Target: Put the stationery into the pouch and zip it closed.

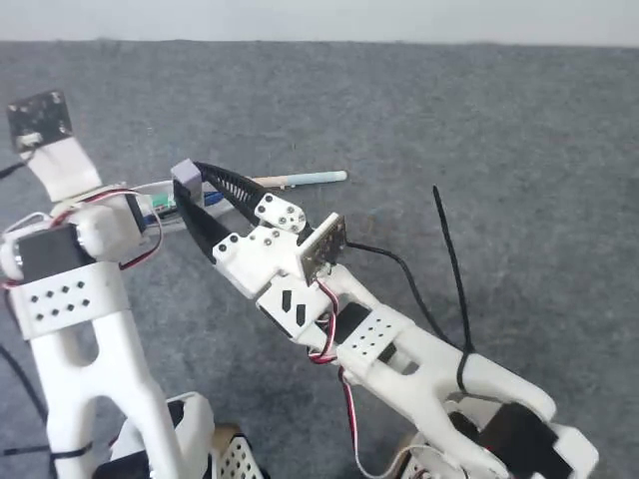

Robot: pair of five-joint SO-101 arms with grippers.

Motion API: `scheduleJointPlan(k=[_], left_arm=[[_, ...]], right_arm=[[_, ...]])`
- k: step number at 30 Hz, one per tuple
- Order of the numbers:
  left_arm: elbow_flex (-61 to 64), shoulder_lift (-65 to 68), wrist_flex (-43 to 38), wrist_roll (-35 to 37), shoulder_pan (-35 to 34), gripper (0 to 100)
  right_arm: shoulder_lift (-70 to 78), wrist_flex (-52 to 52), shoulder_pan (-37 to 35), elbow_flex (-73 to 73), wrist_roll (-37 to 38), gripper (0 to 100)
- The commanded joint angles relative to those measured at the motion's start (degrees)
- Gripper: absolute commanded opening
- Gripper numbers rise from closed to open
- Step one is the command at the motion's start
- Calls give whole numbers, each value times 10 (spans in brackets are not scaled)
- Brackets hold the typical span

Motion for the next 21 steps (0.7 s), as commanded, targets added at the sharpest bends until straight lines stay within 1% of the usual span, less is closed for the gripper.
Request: scheduleJointPlan(k=[1,7,8,12,14,21], left_arm=[[-14,-6,-12,-8,0,13],[-13,-6,-12,-8,0,13],[-13,-6,-12,-8,-1,13],[-12,-6,-12,-8,-3,13],[-12,-6,-12,-8,-3,13],[-12,-6,-12,-8,-3,13]], right_arm=[[11,-13,-6,-30,11,6],[18,-9,-6,-30,11,10],[18,-9,-6,-29,11,27],[18,-10,-6,-19,11,166],[18,-12,-6,-14,11,212],[17,-10,-6,-13,11,173]])
